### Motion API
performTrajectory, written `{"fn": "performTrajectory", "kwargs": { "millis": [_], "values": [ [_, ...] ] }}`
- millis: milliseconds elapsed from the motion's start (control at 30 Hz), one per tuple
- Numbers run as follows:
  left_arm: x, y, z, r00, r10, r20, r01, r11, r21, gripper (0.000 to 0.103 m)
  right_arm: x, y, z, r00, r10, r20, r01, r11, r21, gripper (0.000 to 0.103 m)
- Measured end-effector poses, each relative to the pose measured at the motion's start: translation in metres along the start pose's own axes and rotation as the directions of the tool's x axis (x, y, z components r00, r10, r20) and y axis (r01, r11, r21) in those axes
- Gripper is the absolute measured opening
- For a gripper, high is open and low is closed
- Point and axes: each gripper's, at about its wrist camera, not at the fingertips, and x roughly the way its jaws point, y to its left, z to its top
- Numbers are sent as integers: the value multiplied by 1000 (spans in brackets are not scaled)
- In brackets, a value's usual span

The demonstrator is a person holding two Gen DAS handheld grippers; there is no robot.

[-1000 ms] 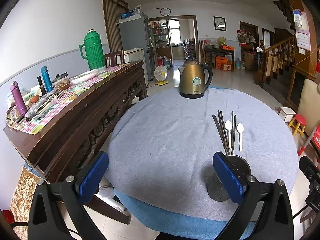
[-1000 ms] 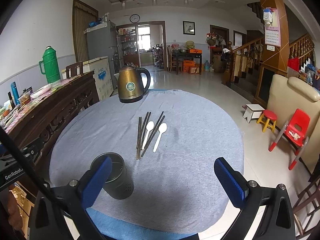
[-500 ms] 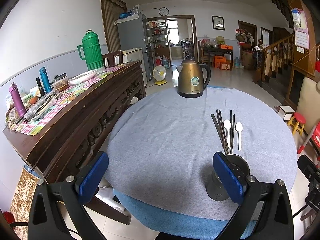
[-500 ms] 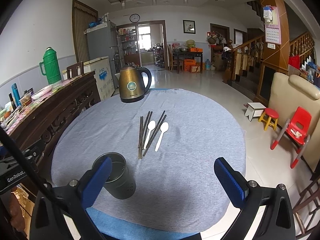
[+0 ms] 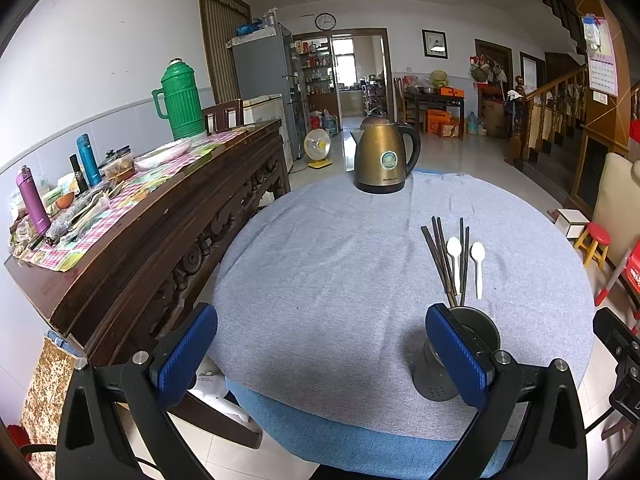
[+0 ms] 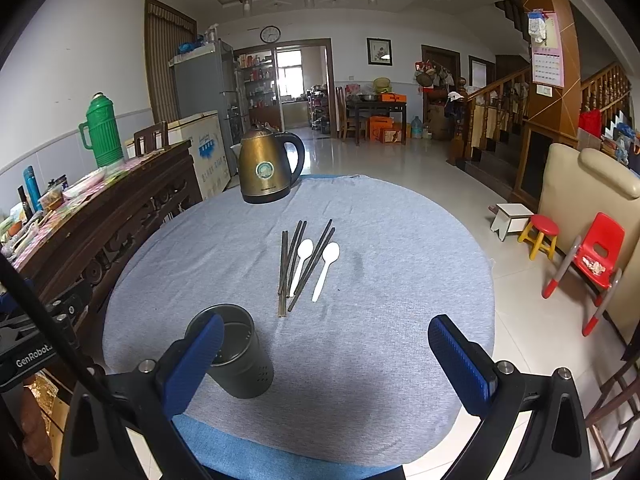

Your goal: Organize utensils

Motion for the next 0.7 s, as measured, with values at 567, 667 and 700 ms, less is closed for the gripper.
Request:
{"fn": "performTrajectory", "kwargs": {
  "millis": [567, 667, 700],
  "values": [
    [4, -1, 0, 1000, -4, -5, 4, 1000, 3, 103, 5, 2, 3, 1000, 4, -5, -4, 1000, -4, 103],
    [8, -2, 2, 1000, -6, -10, 6, 1000, 4, 103, 9, 2, 4, 1000, 5, -9, -5, 1000, -4, 103],
    [10, -3, 3, 1000, -7, -11, 7, 1000, 7, 103, 11, 2, 5, 1000, 6, -10, -6, 1000, -4, 103]
  ]
}}
